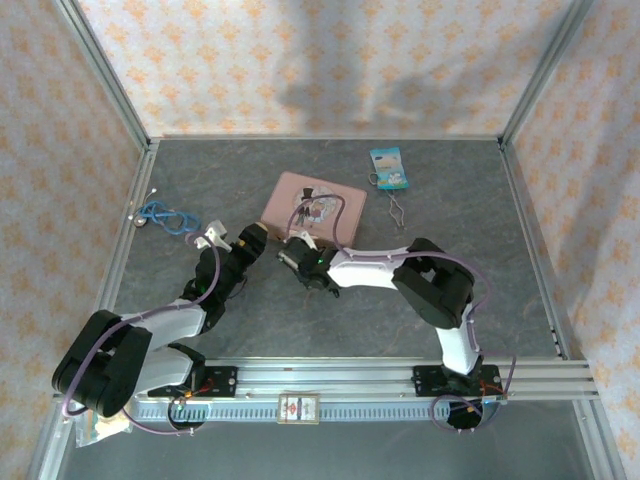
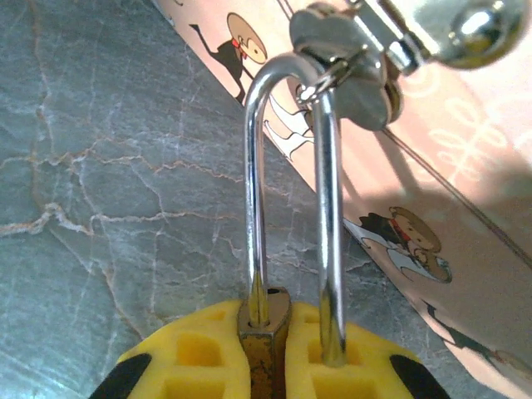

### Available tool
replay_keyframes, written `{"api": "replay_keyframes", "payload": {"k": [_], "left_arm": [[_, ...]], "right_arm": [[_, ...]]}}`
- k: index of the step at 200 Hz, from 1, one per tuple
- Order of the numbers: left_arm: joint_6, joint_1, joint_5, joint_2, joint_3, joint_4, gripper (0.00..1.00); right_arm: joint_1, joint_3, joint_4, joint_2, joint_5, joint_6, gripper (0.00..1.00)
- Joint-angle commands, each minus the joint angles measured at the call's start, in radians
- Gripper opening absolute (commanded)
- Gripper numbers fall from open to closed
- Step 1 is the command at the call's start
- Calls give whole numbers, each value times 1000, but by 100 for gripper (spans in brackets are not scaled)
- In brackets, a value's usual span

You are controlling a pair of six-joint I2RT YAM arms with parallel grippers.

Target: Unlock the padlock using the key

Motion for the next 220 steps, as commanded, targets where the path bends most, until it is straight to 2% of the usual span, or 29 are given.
{"api": "replay_keyframes", "payload": {"k": [1, 55, 92, 125, 147, 184, 220], "left_arm": [[32, 11, -5, -24, -15, -9, 72], [98, 41, 15, 5, 10, 4, 76], [193, 94, 128, 125, 131, 9, 76], [195, 139, 264, 280, 220, 81, 76], [216, 139, 307, 348, 267, 93, 75], [201, 137, 383, 429, 279, 160, 69], [197, 119, 428, 464, 273, 199, 58]], "right_arm": [[-40, -28, 25, -71, -147, -118, 0], [-138, -28, 13, -110, -338, -257, 0], [-155, -41, 32, -123, -394, -361, 0], [-164, -38, 14, -121, -386, -405, 0], [-183, -30, 4, -120, -437, -404, 0], [-190, 4, 7, -100, -479, -393, 0], [-191, 62, -23, -44, -487, -406, 0]]}}
